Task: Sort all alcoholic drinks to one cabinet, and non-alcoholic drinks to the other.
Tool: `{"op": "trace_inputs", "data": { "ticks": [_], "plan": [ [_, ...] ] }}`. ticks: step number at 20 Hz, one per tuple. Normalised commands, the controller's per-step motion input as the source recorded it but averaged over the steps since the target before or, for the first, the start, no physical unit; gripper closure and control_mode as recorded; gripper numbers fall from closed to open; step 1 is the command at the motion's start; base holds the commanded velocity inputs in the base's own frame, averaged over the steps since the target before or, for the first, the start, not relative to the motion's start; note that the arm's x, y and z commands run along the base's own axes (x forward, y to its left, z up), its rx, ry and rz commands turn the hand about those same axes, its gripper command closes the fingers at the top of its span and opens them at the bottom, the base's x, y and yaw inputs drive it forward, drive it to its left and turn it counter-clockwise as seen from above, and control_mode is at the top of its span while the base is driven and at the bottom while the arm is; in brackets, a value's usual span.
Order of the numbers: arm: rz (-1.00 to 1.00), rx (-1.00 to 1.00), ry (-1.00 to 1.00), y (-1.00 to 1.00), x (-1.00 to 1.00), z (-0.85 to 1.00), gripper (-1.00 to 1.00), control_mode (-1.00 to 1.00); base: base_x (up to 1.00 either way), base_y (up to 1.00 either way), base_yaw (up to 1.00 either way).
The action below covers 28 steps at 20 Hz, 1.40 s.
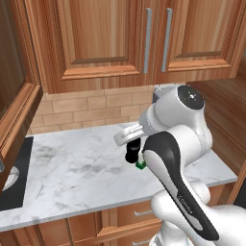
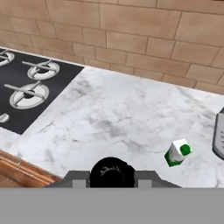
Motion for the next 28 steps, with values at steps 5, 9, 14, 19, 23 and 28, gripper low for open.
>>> {"op": "trace_inputs", "data": {
  "ticks": [5,9,14,19,23,28],
  "plan": [
    [0.0,0.0,0.0,-0.06,-0.49,0.48,1.0,-1.0,0.0,0.0,0.0],
    [0.0,0.0,0.0,-0.03,-0.25,0.3,1.0,-1.0,0.0,0.0,0.0],
    [0.0,0.0,0.01,0.0,0.0,0.0,1.0,-1.0,0.0,0.0,0.0],
    [0.0,0.0,-0.1,0.01,-0.32,0.0,1.0,-1.0,0.0,0.0,0.0],
    [0.0,0.0,0.0,0.0,0.0,0.0,1.0,1.0,-0.91,0.06,0.0],
    [0.0,0.0,0.0,0.0,0.0,0.0,1.0,1.0,-0.83,0.19,0.02]
  ]
}}
